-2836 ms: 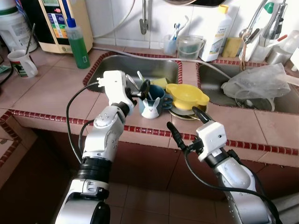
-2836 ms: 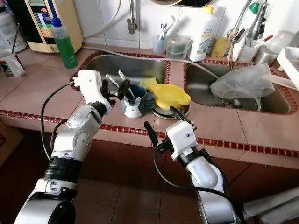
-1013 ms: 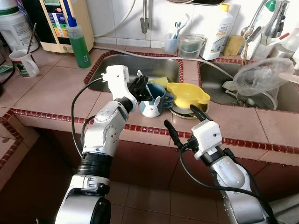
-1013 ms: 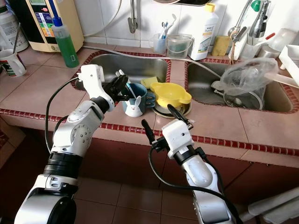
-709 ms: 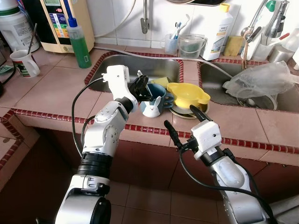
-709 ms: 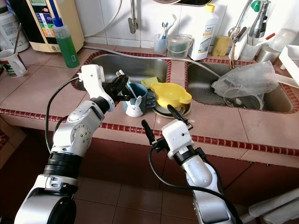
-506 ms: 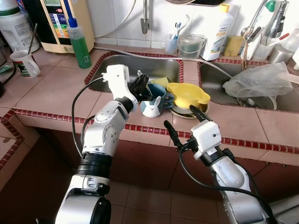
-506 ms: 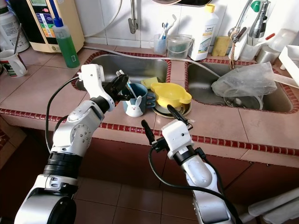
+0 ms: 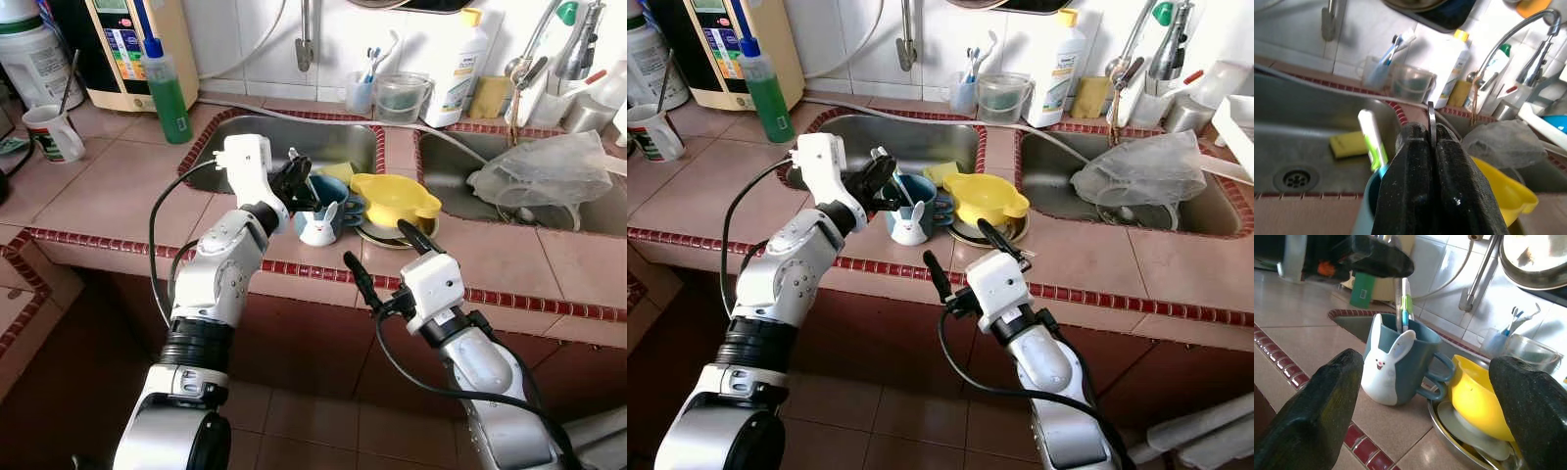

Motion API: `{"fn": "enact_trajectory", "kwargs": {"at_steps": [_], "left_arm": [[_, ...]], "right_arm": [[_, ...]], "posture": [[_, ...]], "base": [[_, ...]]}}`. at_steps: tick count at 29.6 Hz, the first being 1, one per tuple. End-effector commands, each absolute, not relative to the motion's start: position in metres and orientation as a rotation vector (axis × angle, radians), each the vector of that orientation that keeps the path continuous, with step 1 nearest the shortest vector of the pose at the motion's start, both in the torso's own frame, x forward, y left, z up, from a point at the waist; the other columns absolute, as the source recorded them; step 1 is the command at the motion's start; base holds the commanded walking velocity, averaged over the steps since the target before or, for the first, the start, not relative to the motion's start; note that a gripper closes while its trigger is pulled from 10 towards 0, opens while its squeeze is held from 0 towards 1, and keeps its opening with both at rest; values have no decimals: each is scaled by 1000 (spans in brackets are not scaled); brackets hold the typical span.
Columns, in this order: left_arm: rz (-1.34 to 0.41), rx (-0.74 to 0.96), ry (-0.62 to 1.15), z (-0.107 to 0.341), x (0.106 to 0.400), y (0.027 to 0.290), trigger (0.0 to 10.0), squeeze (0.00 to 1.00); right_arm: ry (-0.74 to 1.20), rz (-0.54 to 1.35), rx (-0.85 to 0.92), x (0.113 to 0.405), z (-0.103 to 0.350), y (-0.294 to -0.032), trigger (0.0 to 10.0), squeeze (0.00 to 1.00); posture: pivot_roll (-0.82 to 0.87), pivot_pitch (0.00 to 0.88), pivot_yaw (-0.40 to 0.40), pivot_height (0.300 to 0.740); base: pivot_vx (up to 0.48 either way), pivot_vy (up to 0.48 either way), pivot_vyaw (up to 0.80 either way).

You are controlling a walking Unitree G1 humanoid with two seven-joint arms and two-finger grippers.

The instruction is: Kitchen organization

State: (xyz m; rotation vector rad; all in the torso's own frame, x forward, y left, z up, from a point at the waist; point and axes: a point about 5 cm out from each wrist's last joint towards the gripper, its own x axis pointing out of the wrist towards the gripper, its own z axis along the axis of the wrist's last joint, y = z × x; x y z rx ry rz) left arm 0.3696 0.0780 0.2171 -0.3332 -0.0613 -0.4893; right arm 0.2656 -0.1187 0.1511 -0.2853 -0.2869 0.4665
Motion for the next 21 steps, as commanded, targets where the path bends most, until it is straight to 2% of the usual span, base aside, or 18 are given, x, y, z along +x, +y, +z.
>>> {"fn": "enact_trajectory", "kwargs": {"at_steps": [1, 21], "left_arm": [[-502, -323, -106, 234, 370, 77, 10000, 0], [-532, -348, -237, 287, 373, 87, 10000, 0]], "right_arm": [[-298, 469, -290, 267, 153, -118, 10000, 0], [-303, 460, -286, 270, 155, -117, 10000, 0]], "posture": [[-158, 12, 44, 711], [-156, 24, 51, 711]], "base": [[0, 0, 0], [0, 0, 0]]}}
